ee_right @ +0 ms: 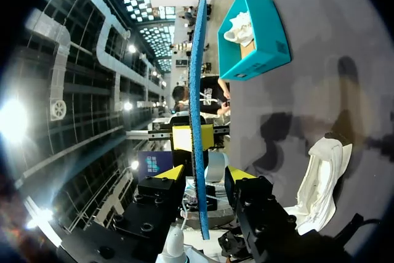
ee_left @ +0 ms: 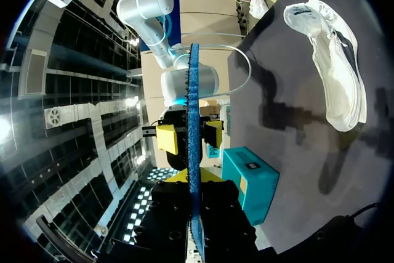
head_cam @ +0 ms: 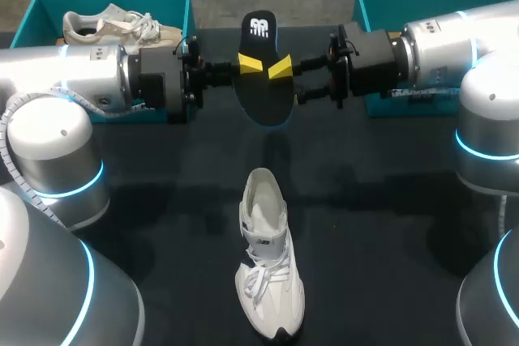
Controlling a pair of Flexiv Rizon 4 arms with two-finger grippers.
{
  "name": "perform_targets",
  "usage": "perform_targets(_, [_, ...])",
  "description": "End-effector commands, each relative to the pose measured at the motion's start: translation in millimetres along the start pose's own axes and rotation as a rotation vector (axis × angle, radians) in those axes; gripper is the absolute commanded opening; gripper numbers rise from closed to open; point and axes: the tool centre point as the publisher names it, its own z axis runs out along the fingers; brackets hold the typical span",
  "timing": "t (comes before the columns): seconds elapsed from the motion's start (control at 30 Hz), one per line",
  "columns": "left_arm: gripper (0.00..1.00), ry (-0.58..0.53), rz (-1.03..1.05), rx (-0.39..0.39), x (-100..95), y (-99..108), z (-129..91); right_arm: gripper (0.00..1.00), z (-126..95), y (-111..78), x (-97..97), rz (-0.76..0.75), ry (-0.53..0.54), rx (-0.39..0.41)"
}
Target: Take the shoe out of the shoebox, open the shoe tongue, remove and reinsert the insole, then place the shoe into the shoebox
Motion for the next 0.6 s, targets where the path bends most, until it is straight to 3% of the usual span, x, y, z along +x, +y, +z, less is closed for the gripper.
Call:
perform_targets(0.03, [0.0,0.001,0.002,0.003,0.9,1.7,2.6,0.38,0.0,-0.6,-1.4,0.0,0.0,-0.001])
perform_targets(0.2, [0.0,0.002,0.001,0.005,1.3,2.3,3.9,0.31,-0.9,0.1,-1.8,-0.001,-0.001,0.001])
perform_targets(0.6, [0.0,0.006,0.001,0.006,2.0,4.2,6.8,0.31,-2.1,1.4,-3.6,-0.001,0.008,0.002])
